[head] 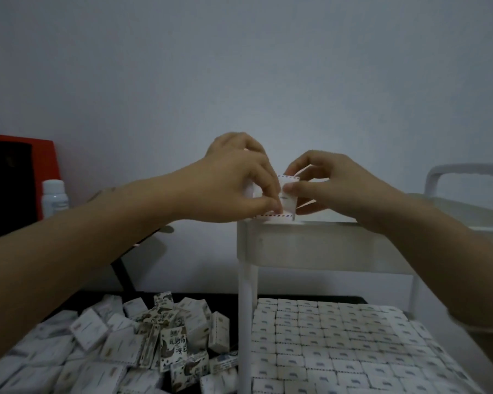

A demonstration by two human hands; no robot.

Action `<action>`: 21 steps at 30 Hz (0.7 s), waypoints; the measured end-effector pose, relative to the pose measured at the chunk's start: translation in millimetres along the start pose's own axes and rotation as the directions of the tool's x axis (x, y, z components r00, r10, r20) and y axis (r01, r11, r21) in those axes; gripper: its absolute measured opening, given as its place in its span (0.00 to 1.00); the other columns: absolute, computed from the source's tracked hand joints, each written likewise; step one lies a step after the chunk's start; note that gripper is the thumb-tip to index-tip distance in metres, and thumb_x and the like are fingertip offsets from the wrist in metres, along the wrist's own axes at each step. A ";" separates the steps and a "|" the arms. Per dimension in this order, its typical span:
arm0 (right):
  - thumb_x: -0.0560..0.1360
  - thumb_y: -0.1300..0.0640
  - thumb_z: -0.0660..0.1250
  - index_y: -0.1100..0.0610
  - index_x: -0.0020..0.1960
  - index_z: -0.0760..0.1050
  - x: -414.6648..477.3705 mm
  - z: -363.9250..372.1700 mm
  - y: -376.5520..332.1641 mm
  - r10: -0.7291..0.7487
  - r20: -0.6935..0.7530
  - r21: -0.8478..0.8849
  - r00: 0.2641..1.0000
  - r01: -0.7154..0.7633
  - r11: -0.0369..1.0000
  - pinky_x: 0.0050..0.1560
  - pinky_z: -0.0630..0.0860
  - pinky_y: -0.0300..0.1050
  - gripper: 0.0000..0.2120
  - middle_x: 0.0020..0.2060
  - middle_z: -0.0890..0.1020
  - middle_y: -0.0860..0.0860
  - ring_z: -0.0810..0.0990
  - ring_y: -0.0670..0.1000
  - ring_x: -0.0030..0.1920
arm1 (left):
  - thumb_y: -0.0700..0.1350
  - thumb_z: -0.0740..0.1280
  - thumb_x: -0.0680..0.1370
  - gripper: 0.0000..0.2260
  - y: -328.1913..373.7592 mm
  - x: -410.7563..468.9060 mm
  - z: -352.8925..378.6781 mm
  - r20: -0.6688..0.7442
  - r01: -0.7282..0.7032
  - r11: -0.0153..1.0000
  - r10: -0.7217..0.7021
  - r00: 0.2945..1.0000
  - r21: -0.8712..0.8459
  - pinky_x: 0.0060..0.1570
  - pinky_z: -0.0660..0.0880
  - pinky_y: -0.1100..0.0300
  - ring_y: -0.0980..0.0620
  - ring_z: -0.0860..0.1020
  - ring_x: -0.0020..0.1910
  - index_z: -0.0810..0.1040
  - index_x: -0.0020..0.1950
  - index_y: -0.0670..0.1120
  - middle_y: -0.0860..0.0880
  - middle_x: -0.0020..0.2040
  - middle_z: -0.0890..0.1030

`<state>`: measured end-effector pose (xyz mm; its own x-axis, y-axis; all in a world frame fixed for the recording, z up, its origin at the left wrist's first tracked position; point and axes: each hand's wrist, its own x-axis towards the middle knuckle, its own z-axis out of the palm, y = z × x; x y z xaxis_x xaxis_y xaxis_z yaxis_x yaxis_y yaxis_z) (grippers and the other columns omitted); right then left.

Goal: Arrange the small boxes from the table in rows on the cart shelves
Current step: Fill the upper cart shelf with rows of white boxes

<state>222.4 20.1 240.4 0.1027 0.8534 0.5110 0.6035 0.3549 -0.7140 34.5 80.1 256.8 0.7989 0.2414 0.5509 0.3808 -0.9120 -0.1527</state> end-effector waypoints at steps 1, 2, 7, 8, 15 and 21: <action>0.75 0.61 0.70 0.58 0.52 0.77 -0.4 0.1 -0.9 0.004 0.048 0.025 0.999 -0.006 1.000 0.43 0.83 0.44 0.06 0.45 0.83 0.56 0.85 0.53 0.41 | 0.59 0.64 0.75 0.04 -0.4 -3.8 0.8 -0.039 0.004 1.000 -0.004 0.999 -0.004 0.68 0.58 0.49 0.57 0.65 0.64 0.78 0.45 0.64 0.66 0.52 0.77; 0.75 0.61 0.70 0.58 0.52 0.77 -0.5 0.5 -1.2 0.004 0.088 0.034 0.996 -0.007 0.999 0.44 0.83 0.45 0.06 0.44 0.83 0.56 0.85 0.53 0.41 | 0.58 0.63 0.74 0.06 -1.6 -8.0 2.2 -0.096 0.014 1.000 -0.015 0.995 -0.012 0.67 0.59 0.49 0.57 0.65 0.64 0.78 0.46 0.64 0.66 0.53 0.77; 0.77 0.57 0.67 0.51 0.54 0.79 1.7 6.8 2.1 0.050 0.209 -0.241 0.977 0.001 0.971 0.38 0.75 0.31 0.07 0.46 0.83 0.49 0.81 0.44 0.40 | 0.49 0.63 0.76 0.07 -5.9 -35.6 12.5 -0.468 0.056 0.987 -0.122 0.875 -0.152 0.63 0.67 0.53 0.56 0.71 0.61 0.80 0.48 0.58 0.59 0.55 0.79; 0.77 0.56 0.66 0.51 0.53 0.80 1.4 7.5 1.9 0.051 0.214 -0.271 0.975 0.009 0.962 0.40 0.75 0.31 0.07 0.46 0.83 0.48 0.80 0.44 0.41 | 0.48 0.64 0.77 0.07 -6.0 -42.4 16.4 -0.512 0.057 0.981 -0.147 0.847 -0.187 0.63 0.68 0.53 0.56 0.72 0.60 0.80 0.48 0.57 0.58 0.54 0.80; 0.77 0.45 0.62 0.49 0.54 0.81 -0.7 10.3 6.0 -0.064 0.067 -0.448 0.996 0.087 0.890 0.58 0.77 0.52 0.13 0.49 0.83 0.47 0.80 0.48 0.51 | 0.43 0.63 0.77 0.08 -0.5 -97.3 53.6 -0.561 0.124 0.892 -0.375 0.738 -0.434 0.52 0.77 0.48 0.54 0.76 0.59 0.82 0.47 0.53 0.57 0.55 0.81; 0.76 0.52 0.62 0.50 0.54 0.77 -24.0 26.4 2.3 -0.467 -0.264 -0.420 0.844 0.335 0.843 0.55 0.77 0.50 0.09 0.53 0.80 0.46 0.78 0.47 0.53 | 0.41 0.64 0.77 0.08 5.6 -183.0 84.0 -0.404 0.343 0.827 -0.527 0.748 -0.445 0.55 0.73 0.65 0.59 0.79 0.54 0.82 0.47 0.51 0.57 0.50 0.82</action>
<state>200.5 10.5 213.9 0.0136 0.4541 0.8909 0.8757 0.4246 -0.2298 -70.4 58.7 86.2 0.2085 0.5272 0.8238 0.3814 -0.8194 0.4278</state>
